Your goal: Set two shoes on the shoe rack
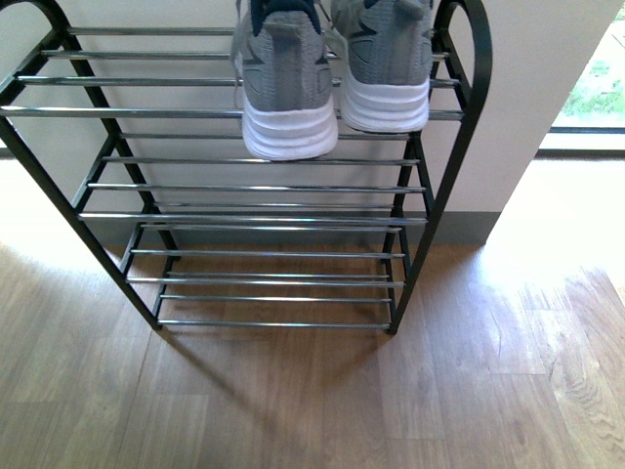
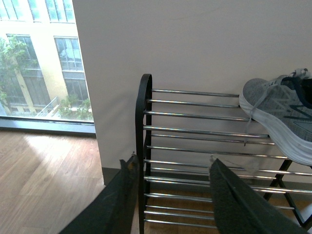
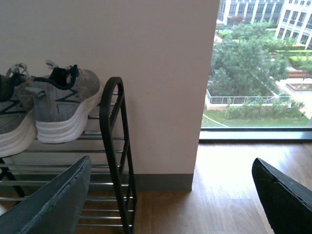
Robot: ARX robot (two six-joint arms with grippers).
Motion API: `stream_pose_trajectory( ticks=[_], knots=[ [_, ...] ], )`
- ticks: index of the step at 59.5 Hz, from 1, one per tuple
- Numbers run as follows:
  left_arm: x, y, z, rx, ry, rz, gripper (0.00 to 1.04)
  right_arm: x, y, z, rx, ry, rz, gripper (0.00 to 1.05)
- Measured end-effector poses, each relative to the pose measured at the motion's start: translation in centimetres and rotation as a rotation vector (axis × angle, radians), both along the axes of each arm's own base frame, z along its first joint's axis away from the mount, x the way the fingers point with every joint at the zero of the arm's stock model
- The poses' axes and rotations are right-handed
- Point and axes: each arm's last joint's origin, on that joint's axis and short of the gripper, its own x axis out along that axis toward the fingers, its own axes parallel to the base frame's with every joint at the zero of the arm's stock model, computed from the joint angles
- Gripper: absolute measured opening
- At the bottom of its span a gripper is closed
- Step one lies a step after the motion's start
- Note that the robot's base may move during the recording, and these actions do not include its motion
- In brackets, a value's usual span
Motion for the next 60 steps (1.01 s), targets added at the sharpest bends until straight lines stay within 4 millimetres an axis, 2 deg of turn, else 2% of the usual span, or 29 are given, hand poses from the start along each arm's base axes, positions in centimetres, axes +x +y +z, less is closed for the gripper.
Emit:
stream_pose_trajectory(
  ticks=[16,60],
  knots=[
    [0.0,-0.01,0.0,0.001,0.0,-0.003,0.97,0.0,-0.01,0.0,0.0,0.0,-0.003,0.96],
    [0.0,0.0,0.0,0.002,0.0,-0.001,0.95,0.0,-0.01,0.0,0.0,0.0,-0.003,0.96]
  ],
)
